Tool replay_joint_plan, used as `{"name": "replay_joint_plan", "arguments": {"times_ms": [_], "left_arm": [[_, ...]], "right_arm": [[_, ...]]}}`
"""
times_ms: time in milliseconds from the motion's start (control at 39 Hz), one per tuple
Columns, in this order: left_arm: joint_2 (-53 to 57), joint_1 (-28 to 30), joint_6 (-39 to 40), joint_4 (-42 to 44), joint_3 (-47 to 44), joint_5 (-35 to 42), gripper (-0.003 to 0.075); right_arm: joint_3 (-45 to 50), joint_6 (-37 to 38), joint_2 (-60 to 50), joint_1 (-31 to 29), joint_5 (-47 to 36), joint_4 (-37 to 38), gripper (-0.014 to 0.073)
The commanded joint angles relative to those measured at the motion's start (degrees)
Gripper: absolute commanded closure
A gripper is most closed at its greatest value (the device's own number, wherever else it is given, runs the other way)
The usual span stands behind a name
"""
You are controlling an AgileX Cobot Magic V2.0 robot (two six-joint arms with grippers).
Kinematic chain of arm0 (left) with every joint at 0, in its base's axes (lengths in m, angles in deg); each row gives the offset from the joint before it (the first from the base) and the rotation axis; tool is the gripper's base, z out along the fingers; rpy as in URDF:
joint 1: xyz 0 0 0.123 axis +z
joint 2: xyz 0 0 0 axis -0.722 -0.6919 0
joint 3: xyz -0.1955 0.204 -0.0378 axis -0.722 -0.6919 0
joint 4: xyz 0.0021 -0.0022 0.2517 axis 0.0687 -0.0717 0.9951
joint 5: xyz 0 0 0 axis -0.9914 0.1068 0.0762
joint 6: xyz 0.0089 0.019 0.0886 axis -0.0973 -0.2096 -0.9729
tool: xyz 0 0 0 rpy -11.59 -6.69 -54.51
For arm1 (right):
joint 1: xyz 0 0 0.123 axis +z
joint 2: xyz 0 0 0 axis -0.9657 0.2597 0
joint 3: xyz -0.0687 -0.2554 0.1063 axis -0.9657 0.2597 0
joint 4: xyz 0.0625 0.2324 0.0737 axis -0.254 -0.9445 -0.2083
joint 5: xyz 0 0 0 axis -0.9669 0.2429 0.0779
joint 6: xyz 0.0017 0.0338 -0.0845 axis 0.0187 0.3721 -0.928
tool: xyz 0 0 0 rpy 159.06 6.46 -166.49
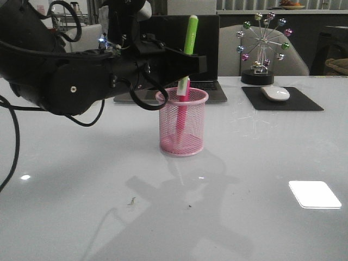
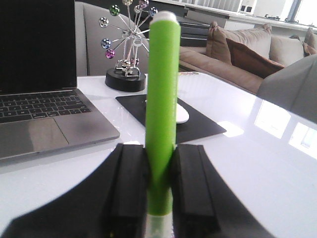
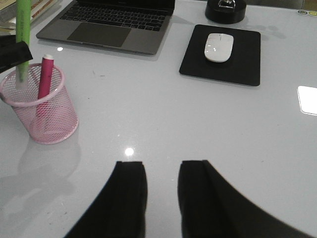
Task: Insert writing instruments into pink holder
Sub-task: 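Lower the green marker into the holder and open the left gripper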
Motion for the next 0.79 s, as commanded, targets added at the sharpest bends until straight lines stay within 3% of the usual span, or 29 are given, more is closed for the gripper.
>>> {"name": "replay_joint_plan", "arguments": {"times_ms": [0,154,333,435,640,769], "left_arm": [[2.92,0.34,0.54,-0.03,0.85,6.1,0.0617],[0.38,0.73,0.54,0.1,0.85,10.7,0.0617],[-3.96,0.73,0.41,1.34,0.85,21.94,0.0596],[-4.33,0.73,0.41,3.24,0.85,21.51,0.0529],[-4.42,1.07,0.41,3.35,0.85,21.51,0.0323],[-4.42,1.07,0.41,2.73,0.85,21.43,0.0291]], "right_arm": [[-1.51,-0.32,0.12,0.14,-2.77,-1.53,0.0284],[-1.51,-0.32,0.12,0.14,-2.77,-1.53,0.0284],[-1.51,-0.32,0.12,0.14,-2.77,-1.53,0.0284],[-1.51,-0.32,0.12,0.14,-2.77,-1.53,0.0284],[-1.51,-0.32,0.12,0.14,-2.77,-1.53,0.0284],[-1.51,-0.32,0.12,0.14,-2.77,-1.53,0.0284]]}}
